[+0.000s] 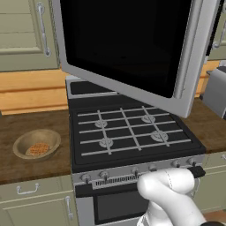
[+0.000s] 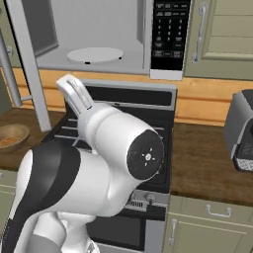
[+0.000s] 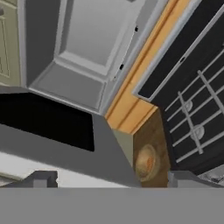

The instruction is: Open the microwave, place the bowl with waffle inside the microwave, then close the microwave door and turn it on.

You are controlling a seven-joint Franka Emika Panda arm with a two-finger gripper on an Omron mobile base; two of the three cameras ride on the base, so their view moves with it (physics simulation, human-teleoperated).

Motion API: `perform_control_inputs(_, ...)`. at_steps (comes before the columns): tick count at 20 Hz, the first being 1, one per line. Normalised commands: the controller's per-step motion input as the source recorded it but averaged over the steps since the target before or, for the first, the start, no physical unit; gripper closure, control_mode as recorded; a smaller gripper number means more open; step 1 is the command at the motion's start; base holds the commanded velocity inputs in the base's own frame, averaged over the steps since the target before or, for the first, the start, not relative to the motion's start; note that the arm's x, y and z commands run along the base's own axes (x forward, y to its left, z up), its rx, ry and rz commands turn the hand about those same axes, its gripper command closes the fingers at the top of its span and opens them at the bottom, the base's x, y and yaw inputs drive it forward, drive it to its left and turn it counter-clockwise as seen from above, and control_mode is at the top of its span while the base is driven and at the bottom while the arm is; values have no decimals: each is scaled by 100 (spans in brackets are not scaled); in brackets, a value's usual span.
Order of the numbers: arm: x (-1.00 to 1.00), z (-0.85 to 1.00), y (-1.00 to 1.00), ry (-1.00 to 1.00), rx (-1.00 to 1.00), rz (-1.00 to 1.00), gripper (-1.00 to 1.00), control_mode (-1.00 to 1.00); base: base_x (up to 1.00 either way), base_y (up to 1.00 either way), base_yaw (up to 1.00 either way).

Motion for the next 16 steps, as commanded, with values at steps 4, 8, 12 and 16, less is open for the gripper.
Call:
perform_control_inputs(4,55,-18,45,18,9,4,-100,-100,0,0,0)
perform_control_inputs(8,49,0,42,19,13,14,-100,-100,0,0,0)
perform_control_inputs(12,25,0,57,18,14,18,-100,-100,0,0,0)
perform_control_inputs(16,19,0,63,17,12,19,-100,-100,0,0,0)
